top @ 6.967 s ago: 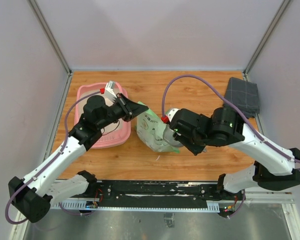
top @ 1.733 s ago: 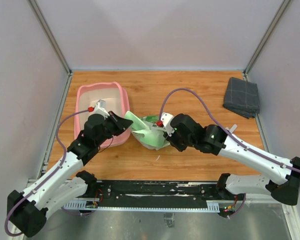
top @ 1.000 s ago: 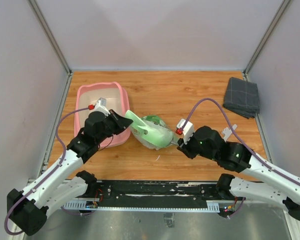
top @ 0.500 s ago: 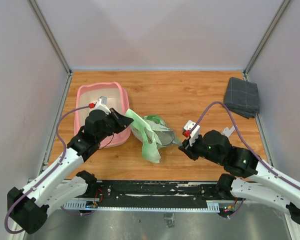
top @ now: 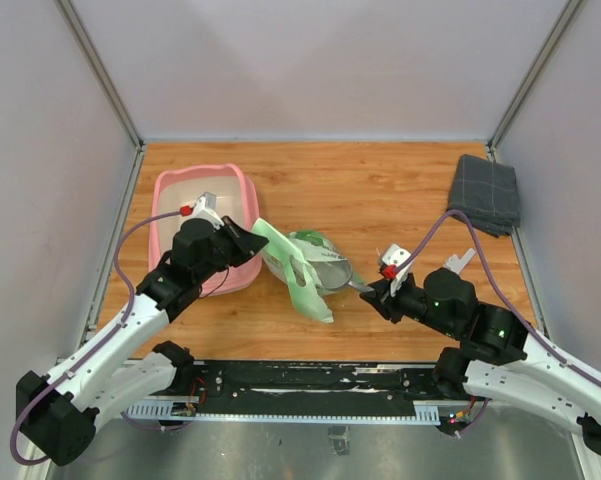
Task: Fill the litter box with clean litter
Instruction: 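Scoop the cat litter from the cat litter bag.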
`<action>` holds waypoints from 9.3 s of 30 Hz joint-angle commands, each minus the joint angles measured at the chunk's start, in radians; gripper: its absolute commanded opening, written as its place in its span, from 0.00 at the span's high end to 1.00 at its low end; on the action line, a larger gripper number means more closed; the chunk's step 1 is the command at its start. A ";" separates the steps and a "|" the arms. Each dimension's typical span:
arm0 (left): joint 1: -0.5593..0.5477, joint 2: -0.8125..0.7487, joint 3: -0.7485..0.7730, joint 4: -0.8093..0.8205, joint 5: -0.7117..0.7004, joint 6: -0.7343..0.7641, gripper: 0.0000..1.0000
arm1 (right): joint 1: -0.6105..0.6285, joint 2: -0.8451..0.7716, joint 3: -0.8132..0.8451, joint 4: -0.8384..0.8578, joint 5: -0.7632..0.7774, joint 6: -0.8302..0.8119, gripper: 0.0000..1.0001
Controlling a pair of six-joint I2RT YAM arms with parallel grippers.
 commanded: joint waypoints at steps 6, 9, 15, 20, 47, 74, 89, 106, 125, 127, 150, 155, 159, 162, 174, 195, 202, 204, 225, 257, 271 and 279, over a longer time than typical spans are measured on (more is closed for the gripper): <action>0.012 0.007 0.035 -0.005 -0.071 0.034 1.00 | -0.001 -0.096 0.013 0.030 0.017 -0.002 0.99; 0.013 0.009 0.041 -0.007 -0.074 0.035 1.00 | -0.001 -0.102 0.020 0.018 0.007 -0.004 0.99; 0.017 0.034 0.081 -0.031 -0.114 0.060 1.00 | -0.001 -0.142 0.019 0.014 -0.002 -0.002 0.99; 0.018 0.042 0.086 -0.024 -0.117 0.066 1.00 | -0.001 -0.135 0.046 0.008 -0.005 -0.024 0.99; 0.018 -0.118 0.067 -0.078 0.099 0.191 1.00 | 0.374 -0.039 -0.157 0.337 0.342 -0.343 0.99; 0.018 0.304 0.268 0.170 0.242 0.225 1.00 | 0.329 0.199 0.179 -0.157 0.644 -0.347 0.99; 0.021 0.177 0.179 -0.091 0.218 0.174 0.52 | 0.310 0.379 0.367 -0.500 0.521 -0.048 0.99; -0.348 -0.163 -0.253 0.270 0.208 -0.269 0.35 | 0.310 0.432 0.277 -0.229 0.473 0.026 0.99; -0.401 -0.098 -0.064 -0.188 -0.199 -0.176 1.00 | 0.301 0.567 0.375 -0.365 0.466 0.067 0.99; -0.401 -0.034 -0.042 -0.224 -0.168 -0.185 1.00 | 0.289 0.597 0.405 -0.390 0.467 0.074 0.99; -0.396 0.024 0.136 -0.312 -0.051 -0.668 0.37 | 0.096 0.510 0.455 -0.489 0.235 0.070 0.99; -0.396 0.137 0.204 -0.341 -0.105 -0.619 0.36 | 0.095 0.482 0.419 -0.498 0.214 0.062 0.99; -0.376 0.162 0.233 -0.423 -0.152 -0.619 0.57 | 0.095 0.552 0.494 -0.534 0.274 0.039 0.99; -0.337 0.133 0.211 -0.426 -0.133 -0.616 0.88 | 0.094 0.631 0.565 -0.570 0.282 0.042 0.99; -0.197 0.154 0.252 -0.480 0.105 -0.499 0.93 | 0.094 0.914 0.691 -0.609 0.377 0.053 0.99; 0.122 0.204 0.374 -0.595 0.281 -0.260 0.50 | 0.063 1.101 1.023 -0.797 0.321 0.049 0.99; 0.235 0.226 0.411 -0.599 0.353 -0.160 0.45 | 0.054 1.157 1.078 -0.903 0.319 0.089 0.99; 0.280 0.233 0.419 -0.601 0.374 -0.133 0.44 | 0.051 1.178 1.093 -0.932 0.318 0.091 0.99; 0.320 0.229 0.360 -0.586 0.431 -0.090 1.00 | 0.035 1.374 1.037 -0.498 0.314 0.038 0.99; 0.320 0.350 0.513 -0.628 0.345 -0.005 1.00 | -0.032 0.945 0.205 0.732 0.157 -0.065 0.99; 0.320 0.430 0.728 -0.687 0.288 0.008 1.00 | -0.032 0.696 0.084 0.643 0.113 -0.083 0.99; 0.320 0.484 0.798 -0.689 0.292 -0.007 1.00 | -0.032 0.607 -0.017 0.667 0.092 -0.116 0.99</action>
